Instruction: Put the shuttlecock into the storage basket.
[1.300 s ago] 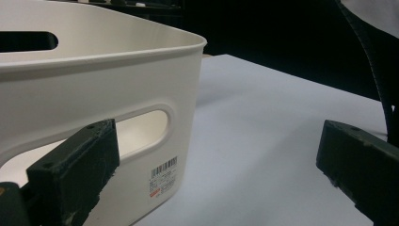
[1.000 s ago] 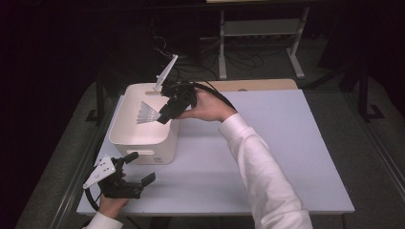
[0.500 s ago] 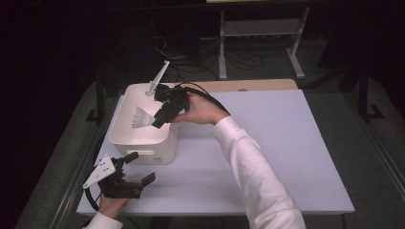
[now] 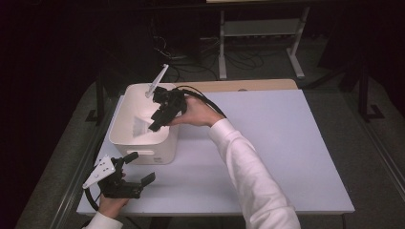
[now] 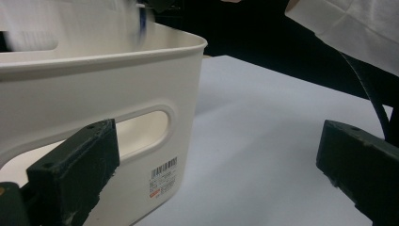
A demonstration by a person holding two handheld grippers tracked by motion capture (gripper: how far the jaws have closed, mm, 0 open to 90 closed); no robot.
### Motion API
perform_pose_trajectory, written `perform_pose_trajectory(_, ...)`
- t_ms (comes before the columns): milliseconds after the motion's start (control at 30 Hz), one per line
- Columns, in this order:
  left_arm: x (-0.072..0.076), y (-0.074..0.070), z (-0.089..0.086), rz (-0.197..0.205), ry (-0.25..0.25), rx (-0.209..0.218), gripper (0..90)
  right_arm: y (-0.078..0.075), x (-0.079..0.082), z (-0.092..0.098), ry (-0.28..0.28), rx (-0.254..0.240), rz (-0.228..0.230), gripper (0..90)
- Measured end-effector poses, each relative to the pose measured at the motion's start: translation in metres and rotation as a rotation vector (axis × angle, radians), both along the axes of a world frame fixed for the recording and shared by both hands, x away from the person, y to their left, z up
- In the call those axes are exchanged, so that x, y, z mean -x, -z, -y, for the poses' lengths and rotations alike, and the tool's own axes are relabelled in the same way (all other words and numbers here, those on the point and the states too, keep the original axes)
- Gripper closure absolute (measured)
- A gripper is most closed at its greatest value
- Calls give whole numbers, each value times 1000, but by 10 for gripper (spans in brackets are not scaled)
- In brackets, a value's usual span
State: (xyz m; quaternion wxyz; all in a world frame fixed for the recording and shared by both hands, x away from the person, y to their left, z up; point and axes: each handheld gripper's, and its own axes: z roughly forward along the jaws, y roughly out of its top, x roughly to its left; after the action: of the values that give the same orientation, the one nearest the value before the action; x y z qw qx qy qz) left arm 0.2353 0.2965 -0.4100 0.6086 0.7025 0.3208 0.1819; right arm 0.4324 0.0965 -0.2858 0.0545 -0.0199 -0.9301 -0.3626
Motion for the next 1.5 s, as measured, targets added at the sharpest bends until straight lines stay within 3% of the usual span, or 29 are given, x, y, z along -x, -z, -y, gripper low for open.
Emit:
perform_pose_trajectory(233,-1,0,-1,-2,2,-7,0,-4,2,8,37,-38,39,161)
perform_pose_trajectory(433,-1,0,0,-5,0,-12,0,-9,4,18,80,-62,69,10)
perform_pose_trajectory(1067,-2,1,0,-2,-9,-25,0,-20,8,64,160,-138,108,0)
perform_pose_trajectory(1500,-2,2,0,-8,-21,-17,0,-15,7,88,210,-178,78,0)
